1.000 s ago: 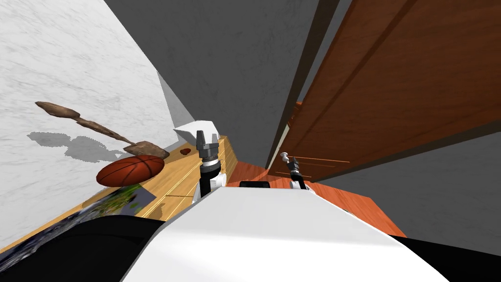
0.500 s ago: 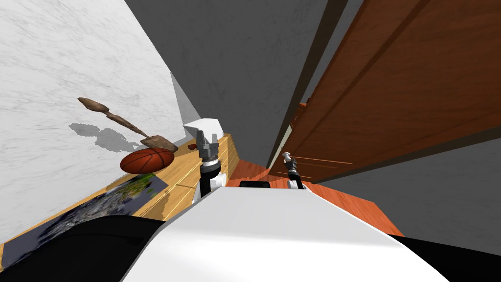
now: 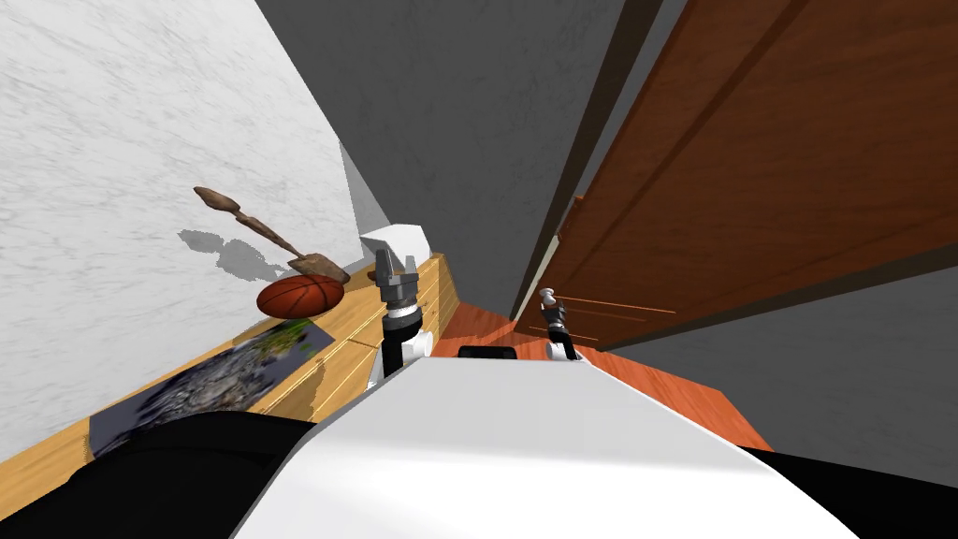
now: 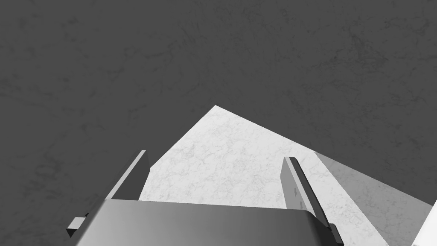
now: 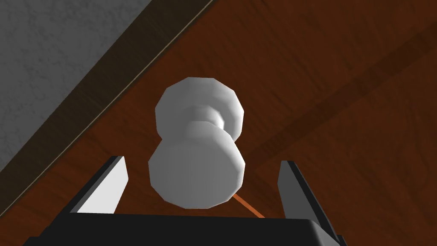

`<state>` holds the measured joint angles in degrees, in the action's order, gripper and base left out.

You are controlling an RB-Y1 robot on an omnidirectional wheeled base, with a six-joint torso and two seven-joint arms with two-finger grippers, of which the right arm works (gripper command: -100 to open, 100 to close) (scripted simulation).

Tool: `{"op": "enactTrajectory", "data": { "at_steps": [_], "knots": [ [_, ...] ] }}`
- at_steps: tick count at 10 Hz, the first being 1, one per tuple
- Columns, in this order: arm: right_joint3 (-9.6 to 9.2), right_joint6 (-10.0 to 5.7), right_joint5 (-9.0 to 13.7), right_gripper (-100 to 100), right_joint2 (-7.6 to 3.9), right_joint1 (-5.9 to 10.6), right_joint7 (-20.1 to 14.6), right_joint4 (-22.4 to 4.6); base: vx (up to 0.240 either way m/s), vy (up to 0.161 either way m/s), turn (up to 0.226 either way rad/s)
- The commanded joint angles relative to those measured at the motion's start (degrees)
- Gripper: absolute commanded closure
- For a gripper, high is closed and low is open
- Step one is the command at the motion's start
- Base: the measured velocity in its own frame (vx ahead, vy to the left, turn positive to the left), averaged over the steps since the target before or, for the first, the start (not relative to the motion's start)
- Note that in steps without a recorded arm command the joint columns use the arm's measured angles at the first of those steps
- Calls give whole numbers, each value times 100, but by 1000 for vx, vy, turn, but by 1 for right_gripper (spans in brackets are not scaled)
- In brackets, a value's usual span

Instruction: Pull the door open

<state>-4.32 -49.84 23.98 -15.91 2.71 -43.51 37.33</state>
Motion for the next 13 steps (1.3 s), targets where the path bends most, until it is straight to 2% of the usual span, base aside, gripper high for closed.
{"op": "enactTrajectory", "data": {
  "at_steps": [1, 3, 4, 9, 10, 12, 13],
  "knots": [
    [-18, 21, 62, -100, 12, -1, -206, 28, -61, -21, 27],
    [-79, 54, 270, -100, 71, 30, -567, 67, -67, -26, 70],
    [-79, 54, 270, -100, 71, 30, -662, 67, -53, -24, 26],
    [-200, 119, 681, -100, 189, 90, -1478, 144, -72, -19, 56],
    [-200, 119, 681, -100, 189, 90, -1571, 144, -67, -28, 31],
    [-255, 150, 869, -100, 243, 117, -1933, 180, -73, -26, 63],
    [-255, 150, 869, -100, 243, 117, -2014, 180, -59, -15, 24]
  ]
}}
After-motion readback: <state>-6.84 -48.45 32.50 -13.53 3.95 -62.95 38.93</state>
